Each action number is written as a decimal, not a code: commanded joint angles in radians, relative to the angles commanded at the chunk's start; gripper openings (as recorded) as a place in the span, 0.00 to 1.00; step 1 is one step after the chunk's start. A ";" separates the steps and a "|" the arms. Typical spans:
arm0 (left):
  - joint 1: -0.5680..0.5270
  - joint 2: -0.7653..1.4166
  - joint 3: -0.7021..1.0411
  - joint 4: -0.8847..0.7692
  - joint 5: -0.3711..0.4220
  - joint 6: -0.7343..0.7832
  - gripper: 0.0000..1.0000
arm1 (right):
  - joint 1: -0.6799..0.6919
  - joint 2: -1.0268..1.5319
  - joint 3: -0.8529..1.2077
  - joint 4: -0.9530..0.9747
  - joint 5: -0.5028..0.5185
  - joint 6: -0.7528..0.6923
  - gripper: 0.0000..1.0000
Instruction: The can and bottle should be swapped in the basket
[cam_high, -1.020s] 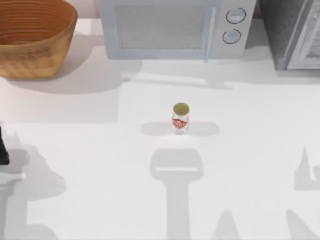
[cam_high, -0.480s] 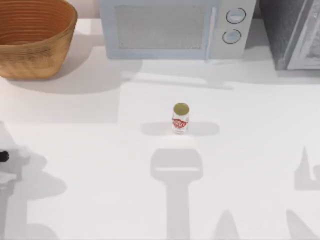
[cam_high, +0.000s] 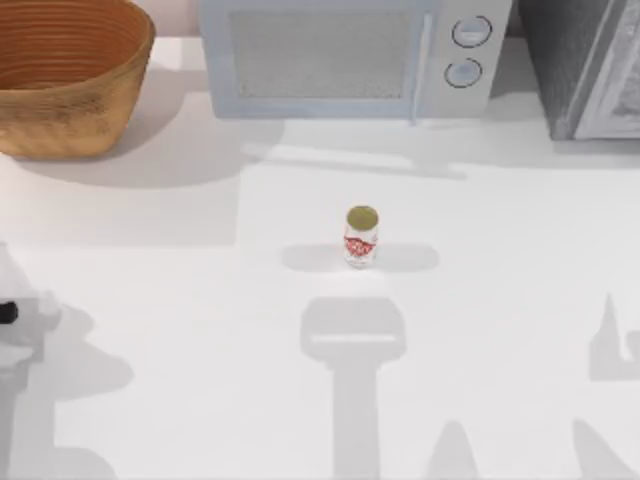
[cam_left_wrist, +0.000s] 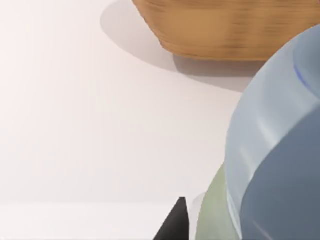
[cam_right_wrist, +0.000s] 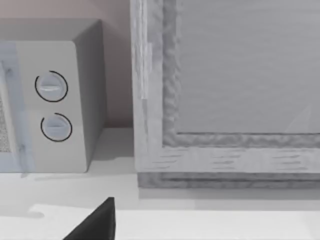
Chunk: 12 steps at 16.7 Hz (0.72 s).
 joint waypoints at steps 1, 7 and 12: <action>0.000 0.000 0.000 0.000 0.000 0.000 0.00 | 0.000 0.000 0.000 0.000 0.000 0.000 1.00; 0.013 -0.011 0.076 -0.045 -0.034 -0.006 0.00 | 0.000 0.000 0.000 0.000 0.000 0.000 1.00; 0.024 -0.089 0.345 -0.310 -0.121 -0.015 0.00 | 0.000 0.000 0.000 0.000 0.000 0.000 1.00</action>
